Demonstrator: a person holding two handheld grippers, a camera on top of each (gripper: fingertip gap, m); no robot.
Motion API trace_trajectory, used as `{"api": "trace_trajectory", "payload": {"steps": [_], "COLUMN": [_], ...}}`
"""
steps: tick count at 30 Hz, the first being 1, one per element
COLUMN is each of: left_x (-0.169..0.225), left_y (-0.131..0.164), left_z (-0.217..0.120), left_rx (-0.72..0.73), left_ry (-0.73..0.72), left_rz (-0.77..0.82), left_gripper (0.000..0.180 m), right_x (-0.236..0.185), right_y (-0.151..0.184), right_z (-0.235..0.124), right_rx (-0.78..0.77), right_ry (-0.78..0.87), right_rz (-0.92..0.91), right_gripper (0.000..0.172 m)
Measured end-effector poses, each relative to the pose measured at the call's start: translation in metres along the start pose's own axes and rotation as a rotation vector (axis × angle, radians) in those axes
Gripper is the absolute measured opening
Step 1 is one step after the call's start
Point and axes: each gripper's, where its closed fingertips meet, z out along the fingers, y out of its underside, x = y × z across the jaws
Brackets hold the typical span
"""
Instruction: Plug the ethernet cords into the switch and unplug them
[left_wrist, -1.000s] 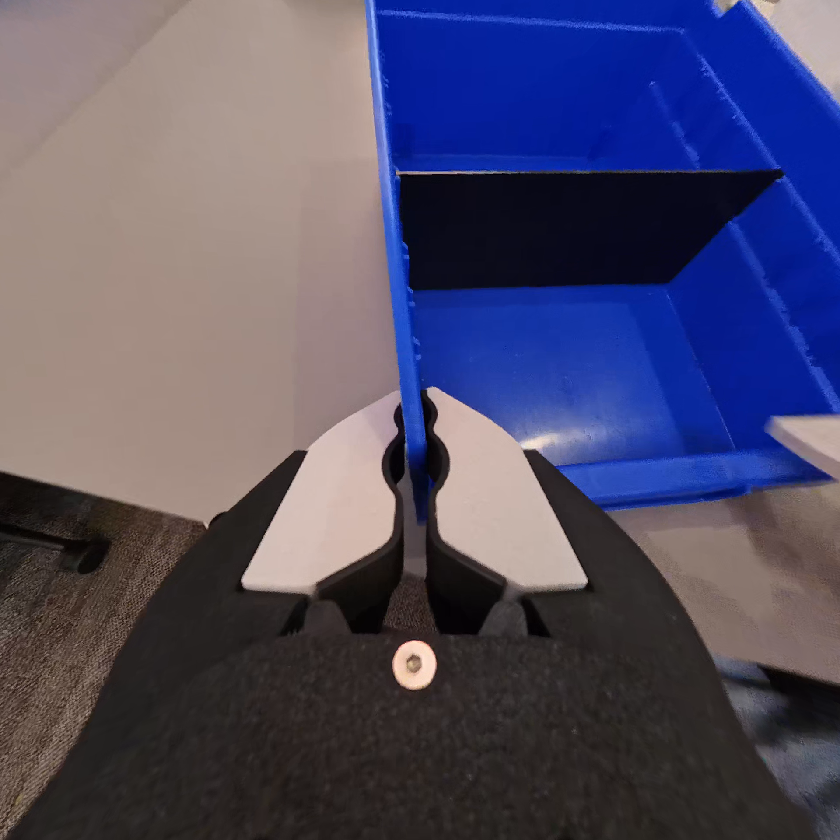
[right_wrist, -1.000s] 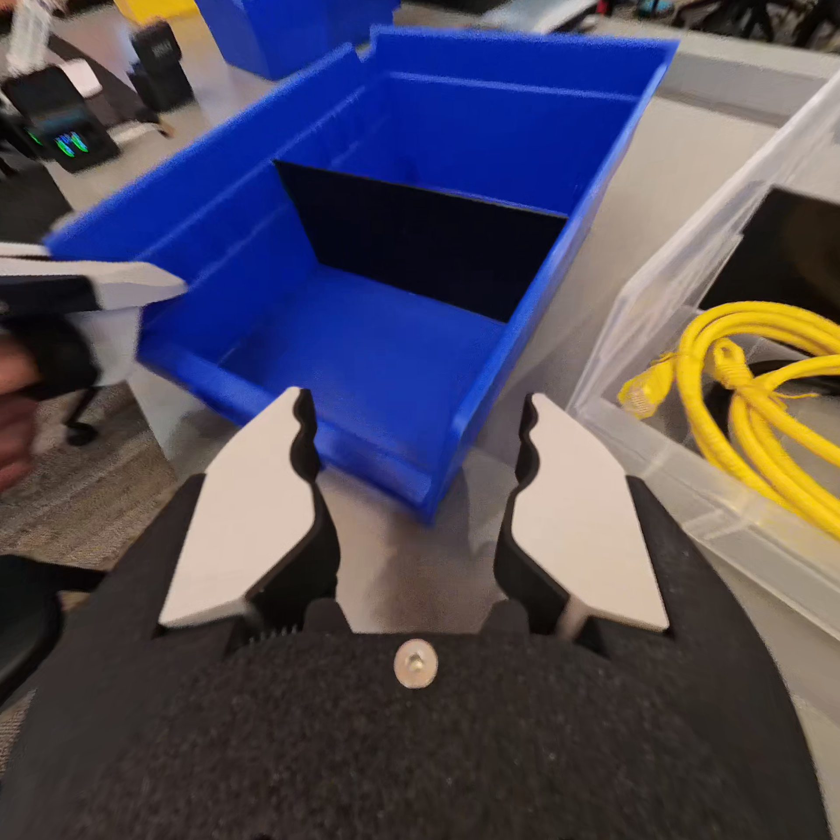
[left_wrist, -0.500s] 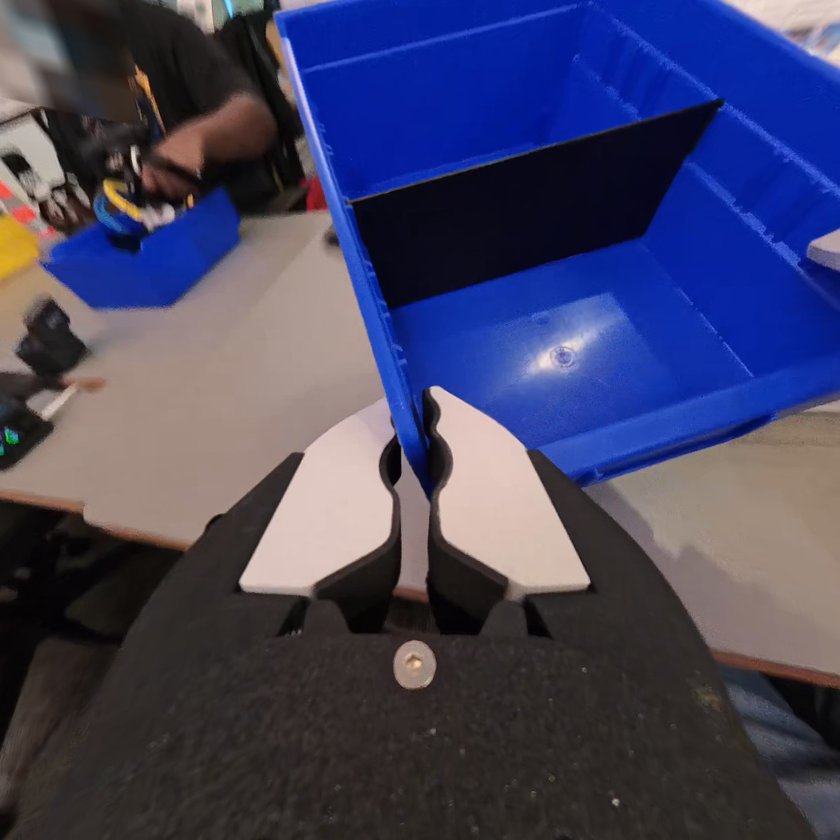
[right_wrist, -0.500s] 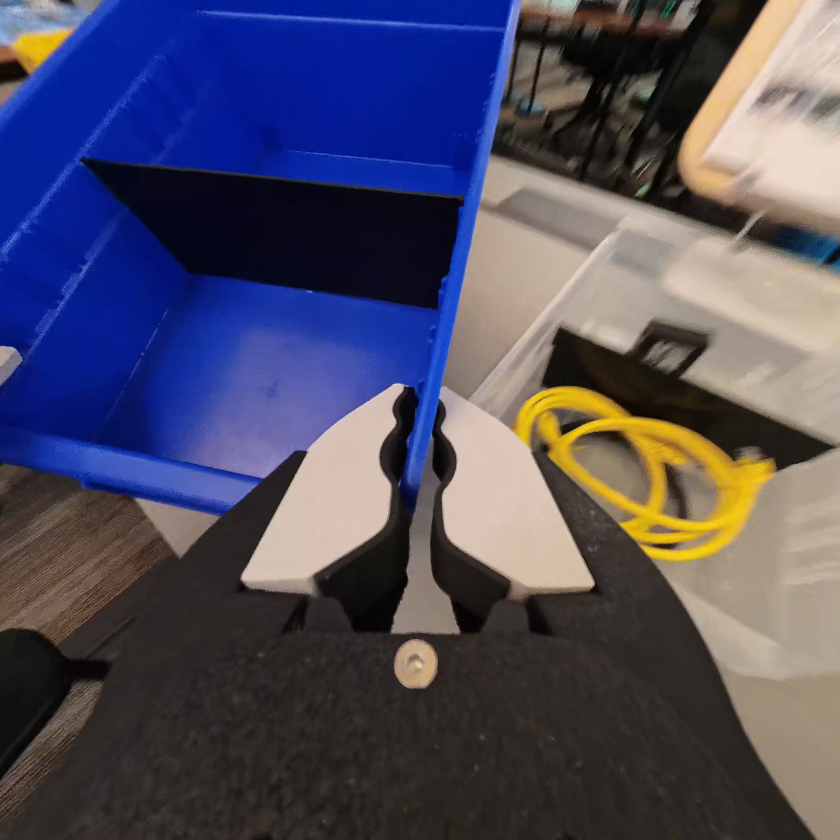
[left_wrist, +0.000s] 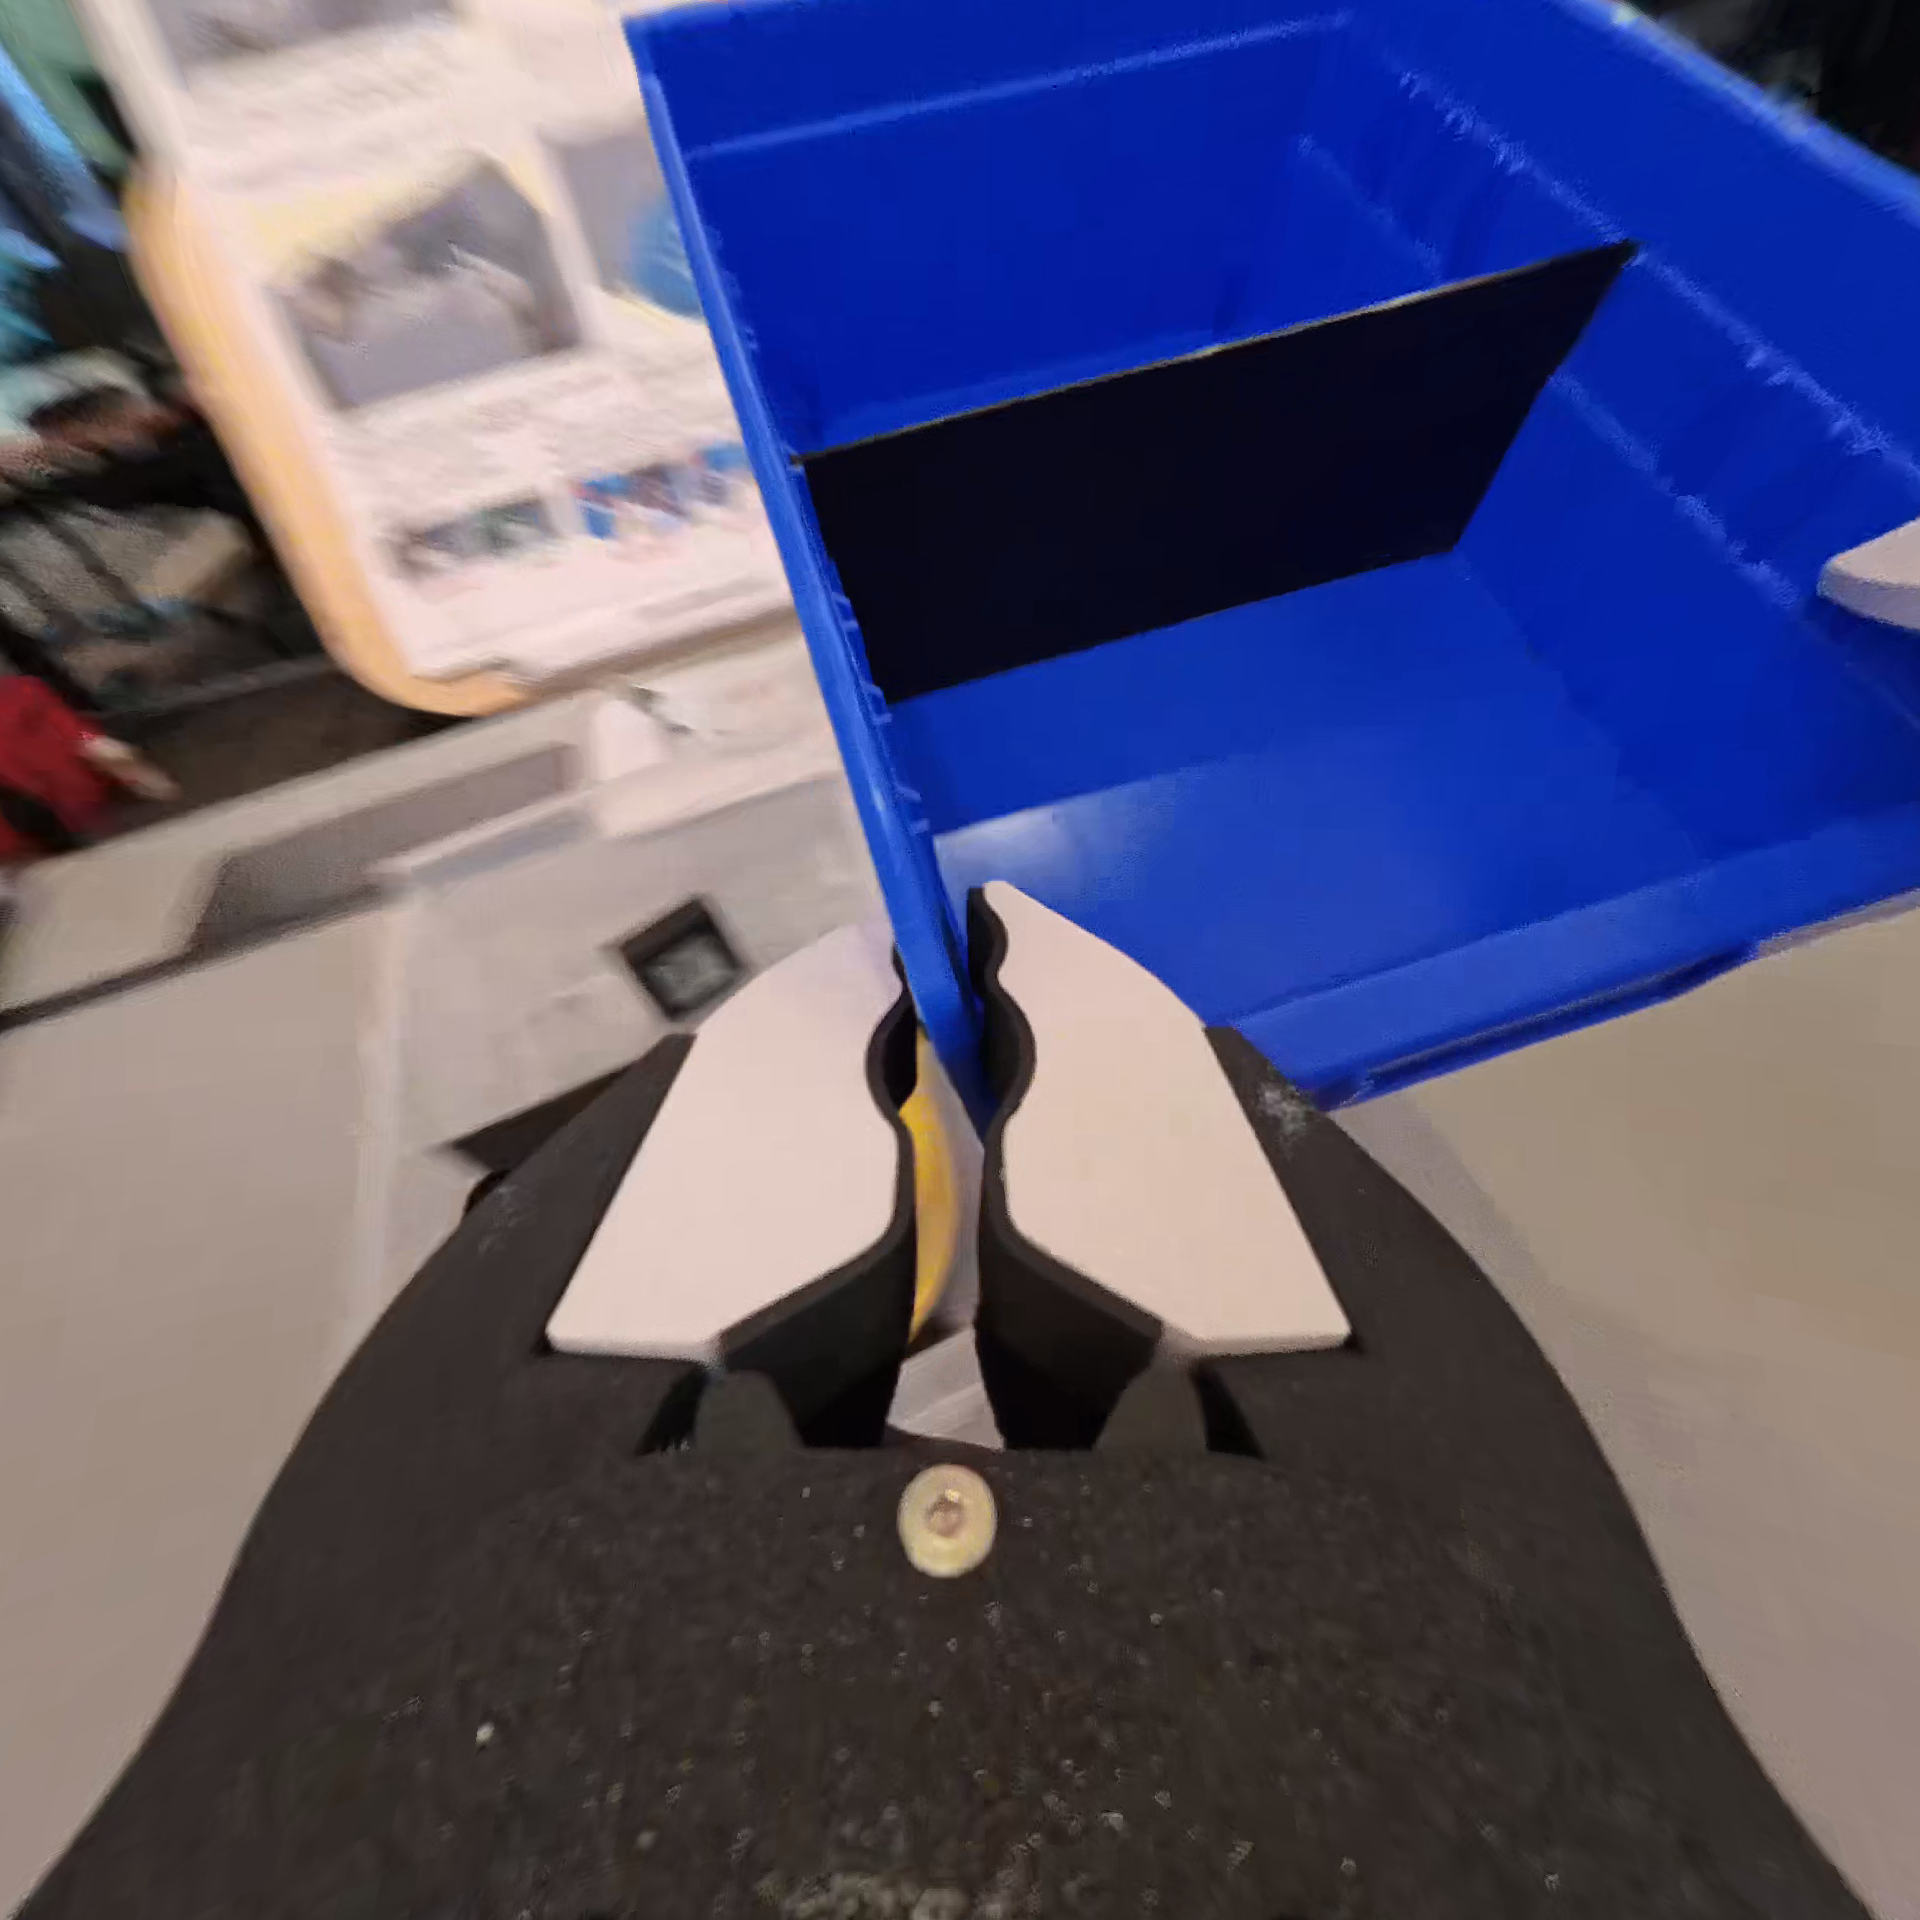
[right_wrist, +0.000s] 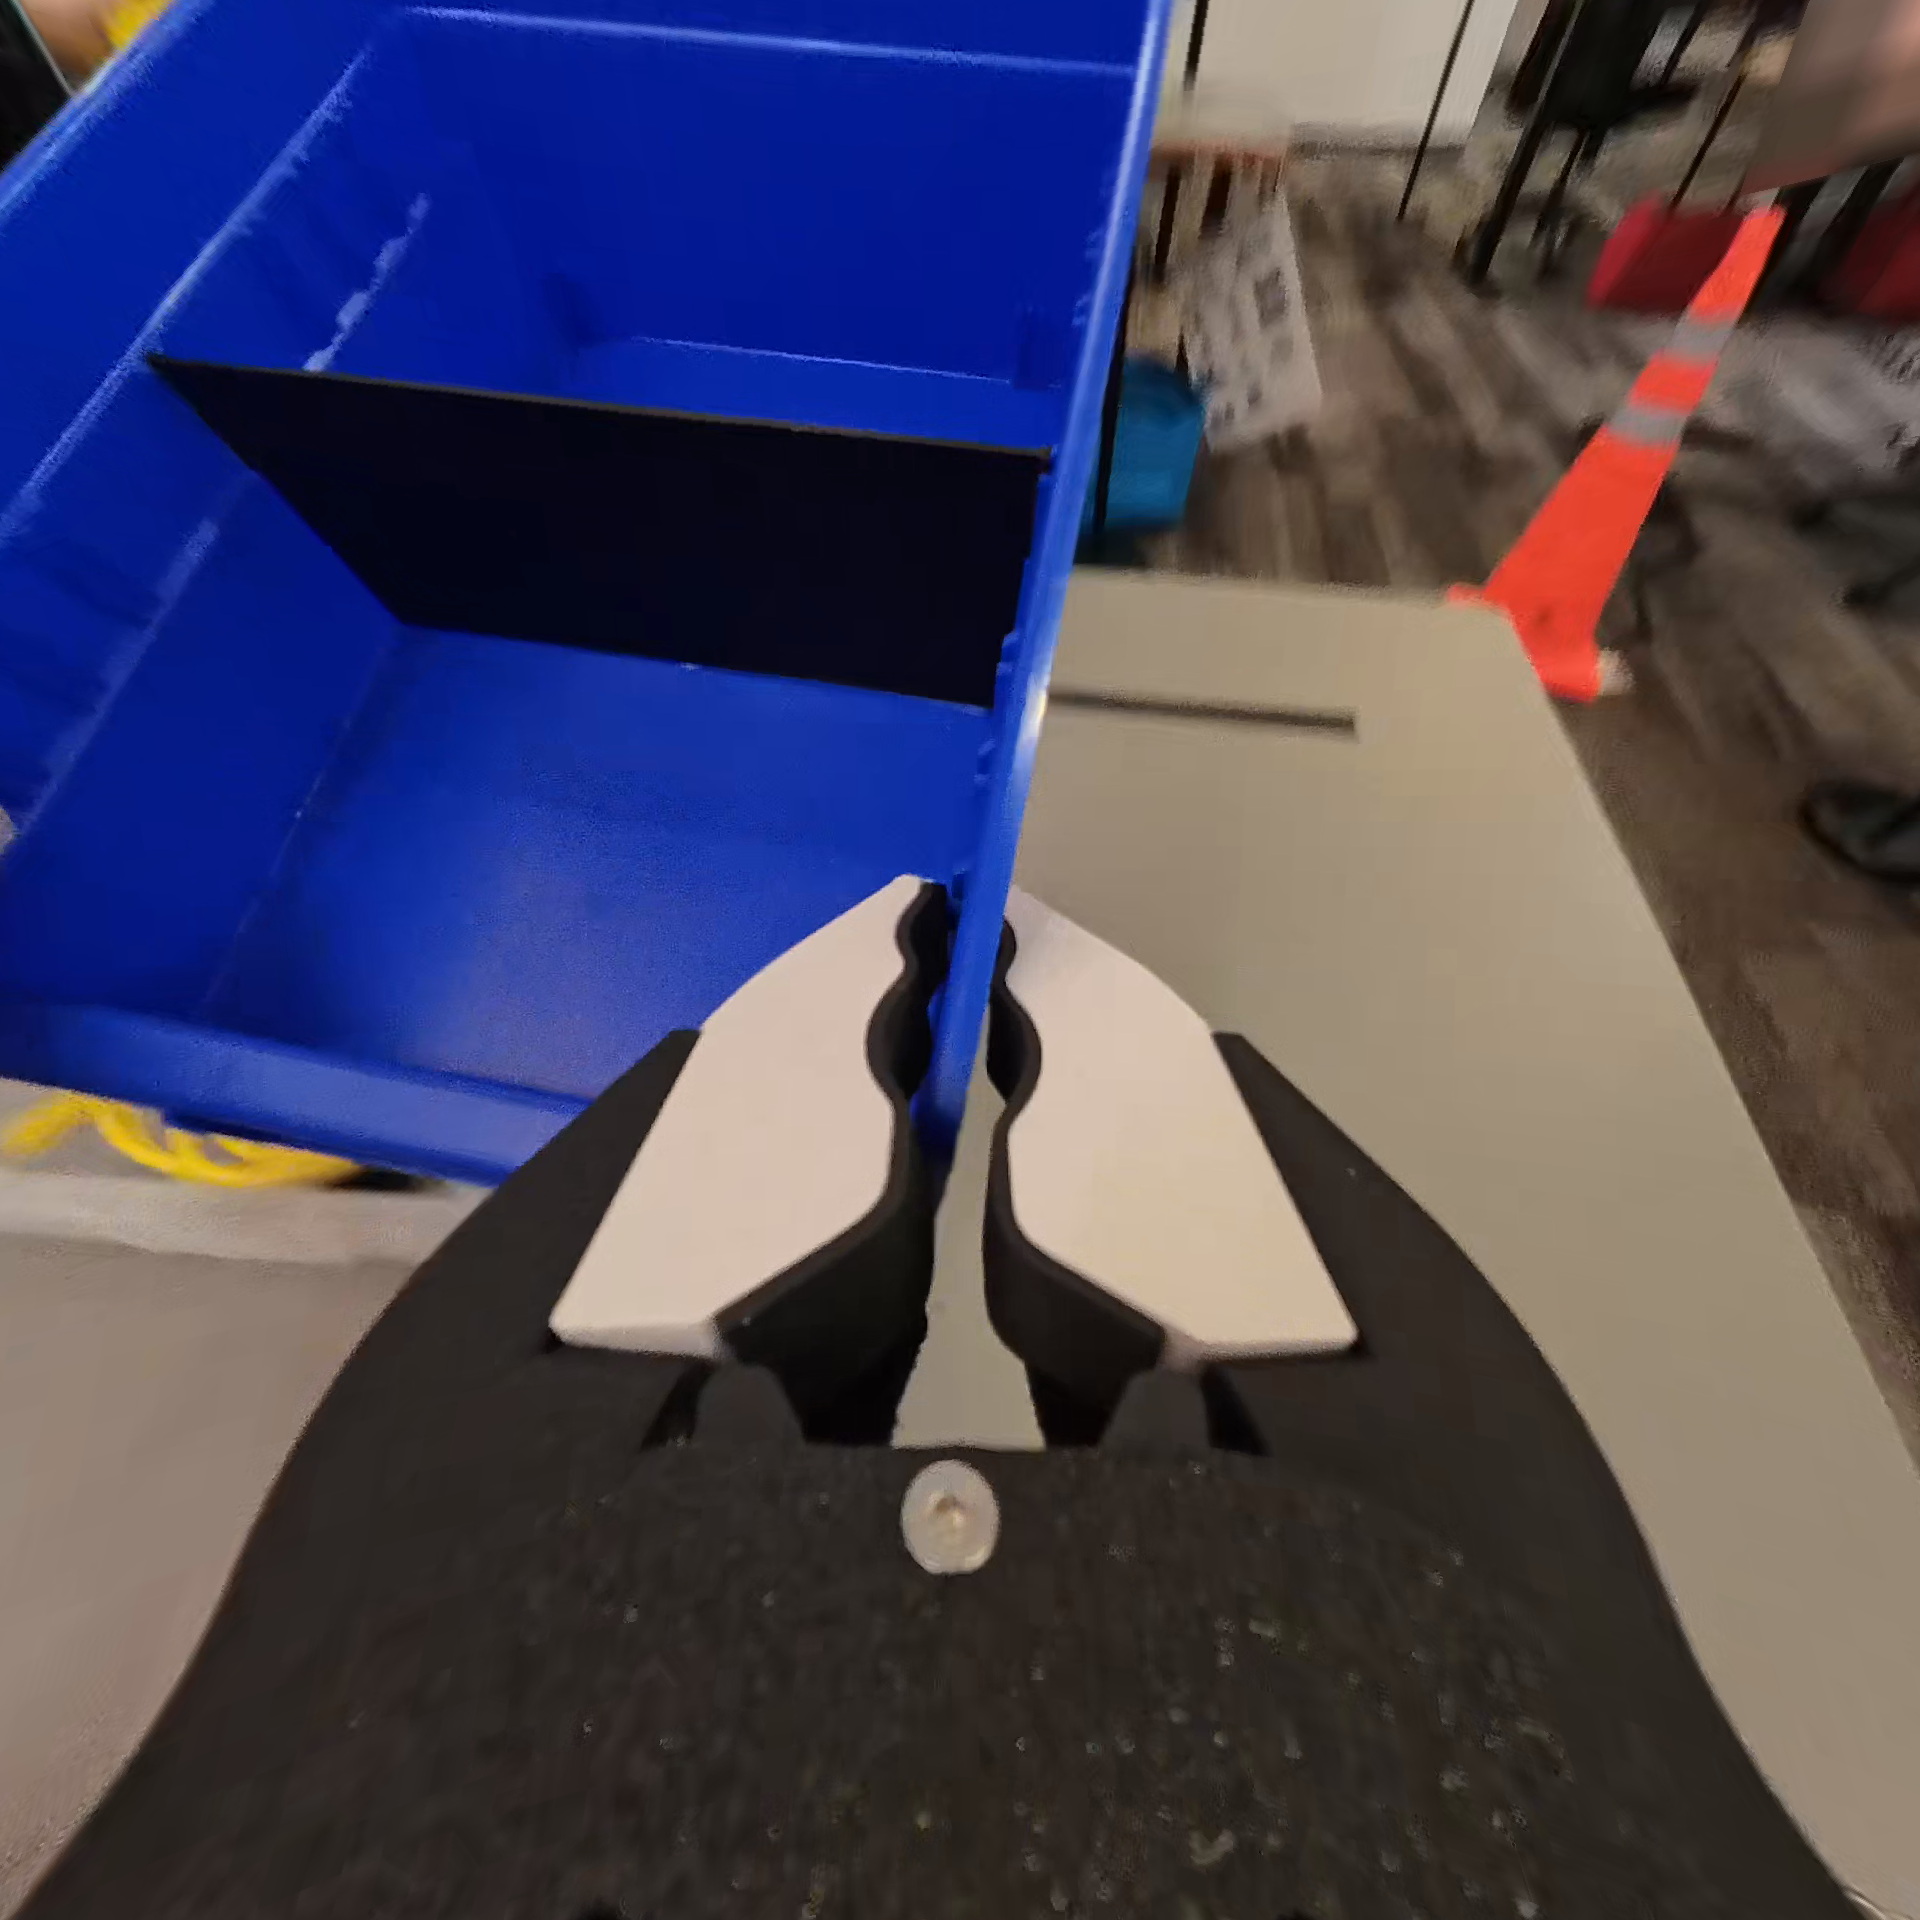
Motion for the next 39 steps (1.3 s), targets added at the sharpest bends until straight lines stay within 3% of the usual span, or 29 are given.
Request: {"api": "trace_trajectory", "payload": {"steps": [2,4,7,13,16,18,20,22,24,27,29,31,34,36,39], "left_x": [0.053,0.099,0.154,0.187,0.186,0.192,0.198,0.199,0.186,0.139,0.083,0.013,-0.104,-0.163,-0.184], "left_y": [0.012,0.026,0.051,0.092,0.097,0.099,0.093,0.08,0.066,0.042,0.027,0.024,0.059,0.101,0.155], "left_z": [0.039,0.071,0.098,0.108,0.108,0.103,0.087,0.06,0.033,-0.002,-0.019,-0.036,-0.054,-0.059,-0.042], "left_rx": [-0.081,-0.125,-0.158,-0.212,-0.183,-0.209,-0.224,-0.19,-0.168,-0.113,-0.005,0.138,0.193,0.13,-0.025], "left_ry": [0.114,0.132,0.181,0.221,0.244,0.296,0.399,0.521,0.587,0.616,0.528,0.342,-0.063,-0.256,-0.234], "left_rz": [-0.054,-0.024,-0.022,-0.038,0.025,0.054,0.071,0.108,0.067,-0.067,-0.129,-0.127,-0.136,-0.17,-0.274], "left_gripper": [0.009,0.007,0.009,0.016,0.02,0.035,0.058,0.067,0.068,0.07,0.071,0.07,0.059,0.058,0.064], "right_x": [0.056,0.105,0.16,0.187,0.187,0.186,0.193,0.204,0.21,0.158,0.107,0.048,-0.046,-0.102,-0.149], "right_y": [0.037,0.072,0.108,0.147,0.144,0.14,0.129,0.111,0.08,0.025,0.008,-0.003,0.008,0.034,0.081], "right_z": [0.013,0.021,0.027,0.047,0.057,0.06,0.053,0.032,0.001,-0.022,-0.017,-0.01,0.012,0.034,0.067], "right_rx": [-0.111,-0.183,-0.209,-0.214,-0.141,-0.091,0.008,0.062,0.145,0.31,0.307,0.315,0.257,0.161,-0.023], "right_ry": [0.012,0.053,0.106,0.053,0.007,-0.001,0.051,0.152,0.276,0.137,0.019,-0.102,-0.292,-0.412,-0.456], "right_rz": [0.069,0.117,0.168,0.137,0.241,0.28,0.236,0.11,0.007,-0.025,-0.05,-0.083,-0.14,-0.111,0.012], "right_gripper": [0.004,0.005,0.005,0.005,0.006,0.006,0.015,0.026,0.02,0.031,0.039,0.047,0.054,0.074,0.084]}}
